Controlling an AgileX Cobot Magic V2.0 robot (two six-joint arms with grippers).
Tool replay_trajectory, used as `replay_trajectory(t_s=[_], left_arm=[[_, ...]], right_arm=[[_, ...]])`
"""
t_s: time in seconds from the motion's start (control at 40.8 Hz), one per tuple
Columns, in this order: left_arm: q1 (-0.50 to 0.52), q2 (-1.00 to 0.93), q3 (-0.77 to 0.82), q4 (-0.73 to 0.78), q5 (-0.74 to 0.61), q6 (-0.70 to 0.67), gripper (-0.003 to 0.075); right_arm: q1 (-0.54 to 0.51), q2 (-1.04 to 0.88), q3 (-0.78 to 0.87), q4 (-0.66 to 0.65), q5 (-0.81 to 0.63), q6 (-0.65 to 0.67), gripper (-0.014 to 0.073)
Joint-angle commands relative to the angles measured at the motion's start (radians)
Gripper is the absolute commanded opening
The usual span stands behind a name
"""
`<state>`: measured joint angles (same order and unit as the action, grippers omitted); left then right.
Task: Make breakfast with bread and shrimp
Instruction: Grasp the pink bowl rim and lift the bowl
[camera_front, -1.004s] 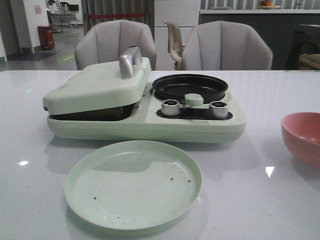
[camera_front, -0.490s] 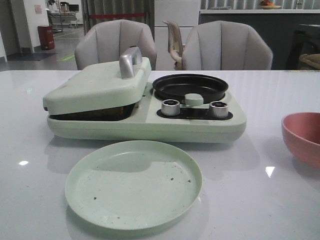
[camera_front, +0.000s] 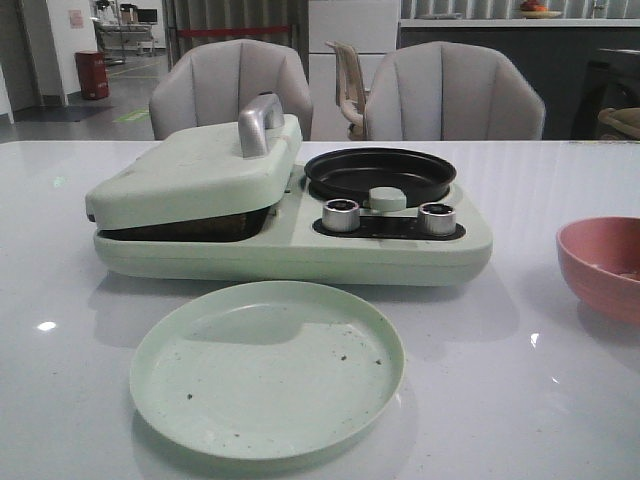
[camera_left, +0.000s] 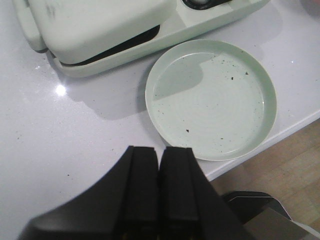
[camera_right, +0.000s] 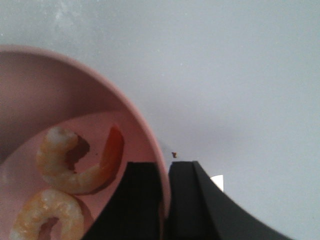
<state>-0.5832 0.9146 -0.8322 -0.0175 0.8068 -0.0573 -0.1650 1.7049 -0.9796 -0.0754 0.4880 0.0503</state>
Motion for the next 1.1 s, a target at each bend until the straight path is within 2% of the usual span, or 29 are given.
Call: replay_trajectory(t_s=[0.0,0.171,0.294,0.465,0.588,0.759,0.93,1.077], left_arm=[[-0.007,-0.007,-0.026,0.001,-0.065,-0.008,0.01],[-0.007,-0.007,-0.026,0.001,-0.065,-0.008,0.01],[-0.007,-0.007,-0.026,0.001,-0.065,-0.008,0.01],[-0.007,-0.007,-0.026,0.001,-0.065,-0.008,0.01],[-0.007,-0.007,-0.026,0.001,-0.065,-0.008,0.01],[-0.007,-0.007,-0.026,0.001,-0.065,-0.008,0.01],[-0.007,-0.007,-0.026,0.001,-0.065,-0.008,0.01],[-0.007,-0.007,-0.026,0.001,-0.065,-0.008,0.01]], right_arm=[[-0.007,-0.039,-0.026,-0.008,-0.04,-0.008,0.0057],[-0.002,-0.045,-0.052,-0.007,-0.032,-0.008,0.0036],[0.031,-0.071,-0.151,-0.027,0.012,-0.031,0.0036],[0.143,-0.078,-0.374,-0.175,0.133,-0.05,0.0036],[0.268,-0.058,-0.533,-0.407,0.229,-0.045,0.0045],[0.455,0.004,-0.708,-0.761,0.347,0.034,0.0045],[0.611,0.09,-0.819,-1.093,0.433,0.119,0.0045],[0.708,0.161,-0.863,-1.322,0.461,0.174,0.0045]])
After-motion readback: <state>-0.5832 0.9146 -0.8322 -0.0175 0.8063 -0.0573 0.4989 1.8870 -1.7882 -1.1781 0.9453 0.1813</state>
